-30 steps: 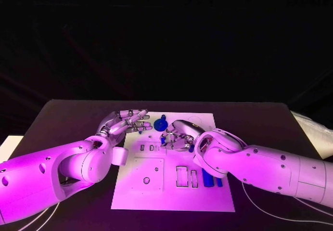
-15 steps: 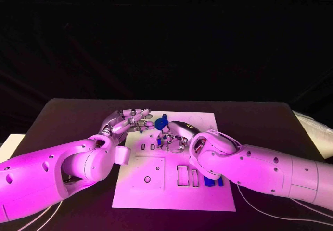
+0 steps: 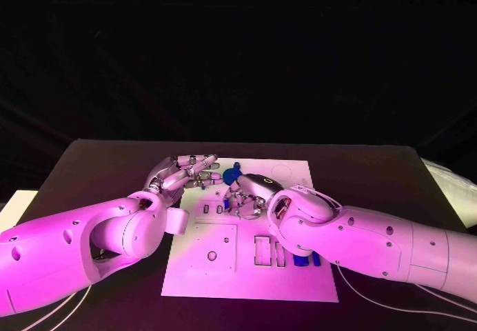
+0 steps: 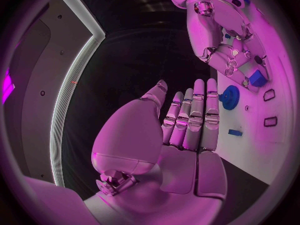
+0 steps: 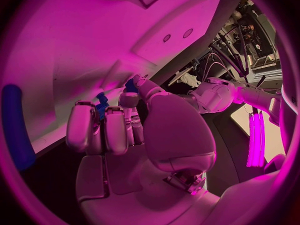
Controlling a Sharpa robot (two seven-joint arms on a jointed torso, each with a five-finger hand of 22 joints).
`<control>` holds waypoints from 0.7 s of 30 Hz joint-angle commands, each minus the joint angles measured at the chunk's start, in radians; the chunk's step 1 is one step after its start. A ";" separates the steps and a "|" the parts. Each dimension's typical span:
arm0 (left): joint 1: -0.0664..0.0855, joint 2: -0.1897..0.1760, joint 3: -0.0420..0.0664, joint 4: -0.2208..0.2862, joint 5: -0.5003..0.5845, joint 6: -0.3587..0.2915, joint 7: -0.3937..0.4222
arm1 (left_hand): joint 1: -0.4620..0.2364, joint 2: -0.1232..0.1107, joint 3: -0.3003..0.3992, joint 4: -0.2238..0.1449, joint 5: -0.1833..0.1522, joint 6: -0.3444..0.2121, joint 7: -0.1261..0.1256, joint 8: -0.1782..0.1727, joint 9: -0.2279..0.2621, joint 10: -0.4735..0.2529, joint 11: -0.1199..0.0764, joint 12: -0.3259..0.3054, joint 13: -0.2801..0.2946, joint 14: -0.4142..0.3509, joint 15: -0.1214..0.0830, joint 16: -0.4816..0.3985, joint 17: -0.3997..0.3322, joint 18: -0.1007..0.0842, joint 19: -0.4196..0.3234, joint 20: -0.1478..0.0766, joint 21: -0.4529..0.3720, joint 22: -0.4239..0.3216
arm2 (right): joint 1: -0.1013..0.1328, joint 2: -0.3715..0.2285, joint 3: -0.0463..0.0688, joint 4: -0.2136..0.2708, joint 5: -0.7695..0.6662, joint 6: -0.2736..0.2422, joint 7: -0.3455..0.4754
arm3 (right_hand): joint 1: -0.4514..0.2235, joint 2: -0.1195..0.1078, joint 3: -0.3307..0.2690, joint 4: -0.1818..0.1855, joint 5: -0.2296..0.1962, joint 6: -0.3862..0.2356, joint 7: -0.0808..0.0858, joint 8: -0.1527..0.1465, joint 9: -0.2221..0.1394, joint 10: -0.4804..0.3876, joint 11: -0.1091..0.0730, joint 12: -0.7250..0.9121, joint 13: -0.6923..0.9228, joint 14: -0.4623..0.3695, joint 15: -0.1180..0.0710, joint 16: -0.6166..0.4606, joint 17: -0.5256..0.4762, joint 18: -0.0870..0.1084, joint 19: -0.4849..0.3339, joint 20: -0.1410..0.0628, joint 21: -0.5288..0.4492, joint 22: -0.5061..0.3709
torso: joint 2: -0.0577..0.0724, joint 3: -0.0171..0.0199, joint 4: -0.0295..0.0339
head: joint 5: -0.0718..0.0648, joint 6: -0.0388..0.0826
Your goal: Assemble the parts on the task board
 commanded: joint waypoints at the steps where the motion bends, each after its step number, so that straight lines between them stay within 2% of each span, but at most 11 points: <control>1: 0.000 0.003 0.001 0.002 0.000 0.007 0.004 | -0.001 0.006 0.000 -0.005 0.000 0.007 0.006 -0.004 -0.001 0.004 0.000 -0.002 -0.001 0.003 -0.002 -0.006 0.001 0.019 0.007 -0.002 -0.006 -0.001 | -0.001 0.006 -0.001 -0.004 -0.043 0.028 -0.012 | -0.007 -0.006 0.004 -0.001 -0.004 0.007 0.002 0.006 0.004 -0.007 0.002 -0.006 -0.001 0.053 0.000 0.001 -0.001 0.006 -0.002 0.002 -0.005 -0.001 | 0.001 0.0001 0.0004 | 0.002 0.001; 9: 0.000 0.004 0.001 0.002 0.000 0.008 0.003 | -0.001 0.006 0.000 -0.005 0.000 0.007 0.006 -0.004 -0.001 0.004 0.000 -0.002 -0.001 0.003 -0.002 -0.006 0.001 0.019 0.007 -0.002 -0.006 -0.001 | -0.001 0.010 -0.004 -0.007 -0.055 0.046 -0.016 | -0.013 -0.011 0.003 -0.001 -0.006 0.004 0.004 0.004 0.002 -0.011 0.003 -0.013 -0.007 0.052 0.001 -0.002 -0.005 0.007 -0.005 0.003 -0.008 -0.008 | 0.000 0.0004 0.0010 | 0.003 -0.002; 16: 0.000 0.005 0.000 0.001 0.000 0.015 0.001 | -0.001 0.006 0.000 -0.005 0.000 0.007 0.006 -0.004 -0.001 0.004 0.000 -0.002 -0.001 0.003 -0.002 -0.006 0.001 0.019 0.007 -0.002 -0.006 -0.001 | -0.003 0.007 -0.005 -0.004 -0.067 0.059 -0.025 | -0.027 -0.023 -0.001 0.003 -0.010 -0.005 0.008 -0.002 -0.001 -0.028 0.007 -0.040 -0.029 0.051 0.004 -0.007 -0.010 0.009 -0.010 0.006 -0.014 -0.018 | 0.000 0.0009 -0.0020 | 0.007 -0.003; 21: 0.000 0.005 0.000 0.000 0.000 0.018 -0.001 | 0.000 0.007 0.002 -0.007 0.000 0.007 0.006 -0.005 -0.001 0.004 0.000 -0.002 -0.001 0.003 -0.002 -0.006 0.001 0.019 0.007 -0.002 -0.006 -0.001 | -0.003 0.001 -0.005 0.003 -0.074 0.068 -0.033 | -0.029 -0.027 -0.002 0.001 -0.013 -0.008 0.010 -0.003 -0.002 -0.034 0.008 -0.049 -0.037 0.049 0.005 -0.012 -0.016 0.010 -0.013 0.007 -0.016 -0.023 | 0.000 0.0008 0.0003 | 0.008 -0.006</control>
